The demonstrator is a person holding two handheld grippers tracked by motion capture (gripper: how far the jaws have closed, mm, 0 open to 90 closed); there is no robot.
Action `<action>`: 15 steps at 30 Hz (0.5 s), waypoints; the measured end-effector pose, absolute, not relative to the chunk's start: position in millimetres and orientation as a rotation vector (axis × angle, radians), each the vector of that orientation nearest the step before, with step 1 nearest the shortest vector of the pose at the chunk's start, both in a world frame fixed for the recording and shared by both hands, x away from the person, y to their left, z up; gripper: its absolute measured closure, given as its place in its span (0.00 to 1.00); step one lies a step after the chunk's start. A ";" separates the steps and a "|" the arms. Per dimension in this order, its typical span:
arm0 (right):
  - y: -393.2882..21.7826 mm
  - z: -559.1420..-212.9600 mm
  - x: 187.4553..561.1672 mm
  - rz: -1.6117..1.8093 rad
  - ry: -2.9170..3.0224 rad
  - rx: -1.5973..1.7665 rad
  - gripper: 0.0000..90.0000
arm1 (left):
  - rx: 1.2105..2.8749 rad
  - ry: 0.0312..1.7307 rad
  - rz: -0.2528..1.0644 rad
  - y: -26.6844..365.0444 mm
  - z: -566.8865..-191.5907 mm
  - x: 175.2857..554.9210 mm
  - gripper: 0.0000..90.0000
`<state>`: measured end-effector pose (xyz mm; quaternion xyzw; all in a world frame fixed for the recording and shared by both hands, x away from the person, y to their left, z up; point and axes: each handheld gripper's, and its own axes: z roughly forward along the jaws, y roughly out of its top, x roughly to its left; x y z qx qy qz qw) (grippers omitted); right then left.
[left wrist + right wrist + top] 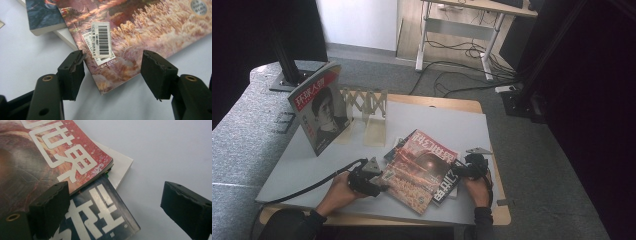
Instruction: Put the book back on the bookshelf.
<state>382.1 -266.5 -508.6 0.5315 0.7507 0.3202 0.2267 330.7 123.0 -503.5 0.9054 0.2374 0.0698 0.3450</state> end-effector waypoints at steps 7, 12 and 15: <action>-266.8 -509.0 390.4 0.894 2.053 1.477 0.12 | 2.252 0.651 0.094 130.9 -507.9 329.8 0.54; -268.7 -508.6 390.8 0.911 2.053 1.484 0.14 | 2.243 0.645 0.101 130.0 -508.8 328.3 0.56; -271.2 -503.9 387.2 0.955 2.046 1.480 0.14 | 2.235 0.643 0.106 127.8 -509.7 327.5 0.57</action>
